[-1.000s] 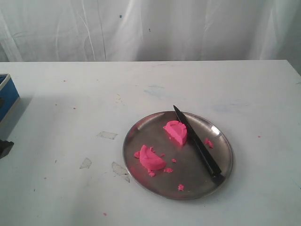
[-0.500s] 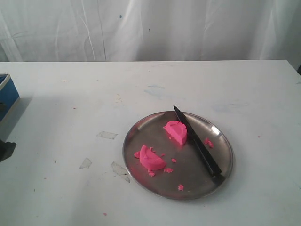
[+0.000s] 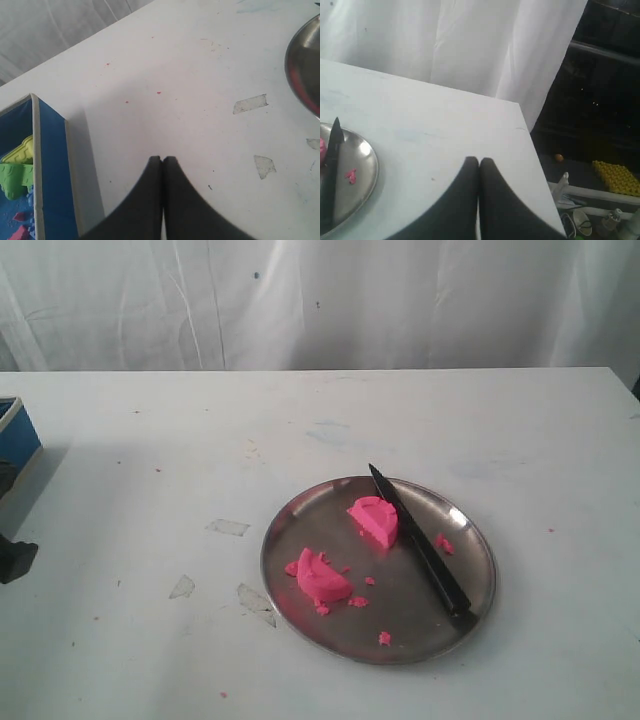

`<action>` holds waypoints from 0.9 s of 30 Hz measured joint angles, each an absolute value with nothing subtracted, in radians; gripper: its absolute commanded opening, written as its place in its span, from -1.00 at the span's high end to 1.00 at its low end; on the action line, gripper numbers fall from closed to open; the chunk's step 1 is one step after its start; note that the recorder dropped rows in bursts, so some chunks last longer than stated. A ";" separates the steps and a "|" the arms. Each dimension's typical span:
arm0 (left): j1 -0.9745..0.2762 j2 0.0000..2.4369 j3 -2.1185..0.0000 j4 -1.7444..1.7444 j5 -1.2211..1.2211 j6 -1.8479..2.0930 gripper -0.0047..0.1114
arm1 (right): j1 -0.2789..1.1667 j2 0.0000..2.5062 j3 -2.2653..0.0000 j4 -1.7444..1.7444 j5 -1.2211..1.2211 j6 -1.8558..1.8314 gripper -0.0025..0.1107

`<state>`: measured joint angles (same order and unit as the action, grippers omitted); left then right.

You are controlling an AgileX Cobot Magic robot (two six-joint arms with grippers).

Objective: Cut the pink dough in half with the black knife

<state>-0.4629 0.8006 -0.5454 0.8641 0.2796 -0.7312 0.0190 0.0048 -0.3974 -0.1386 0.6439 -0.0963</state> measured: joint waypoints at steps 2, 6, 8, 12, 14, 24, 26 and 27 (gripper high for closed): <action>-0.463 0.801 -0.545 0.862 0.280 -0.731 0.92 | 0.019 0.005 -0.322 -0.148 0.511 -0.092 0.96; -0.463 0.801 -0.545 0.862 0.280 -0.731 0.92 | 0.004 0.005 -0.079 -0.140 0.086 -0.082 0.96; -0.463 0.801 -0.545 0.862 0.280 -0.731 0.92 | -0.003 0.005 -0.022 -0.111 0.000 -0.081 0.96; -0.463 0.801 -0.545 0.860 0.280 -0.731 0.92 | -0.018 0.005 -0.007 -0.090 0.076 -0.080 0.96; -0.463 0.801 -0.545 0.860 0.280 -0.731 0.92 | -0.018 0.005 -0.007 -0.088 0.150 -0.080 0.96; -0.463 0.801 -0.545 0.860 0.280 -0.731 0.92 | -0.018 0.005 -0.005 -0.084 0.369 -0.080 0.96; -0.463 0.801 -0.545 0.860 0.280 -0.731 0.92 | -0.018 0.005 -0.005 -0.084 0.370 -0.080 0.96; -0.463 0.801 -0.545 0.860 0.280 -0.731 0.92 | -0.018 0.005 -0.005 -0.084 0.370 -0.080 0.96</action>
<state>-0.4629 0.8006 -0.5454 0.8600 0.2796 -0.7312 -0.0179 0.0048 -0.0054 -0.0839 0.3703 -0.0796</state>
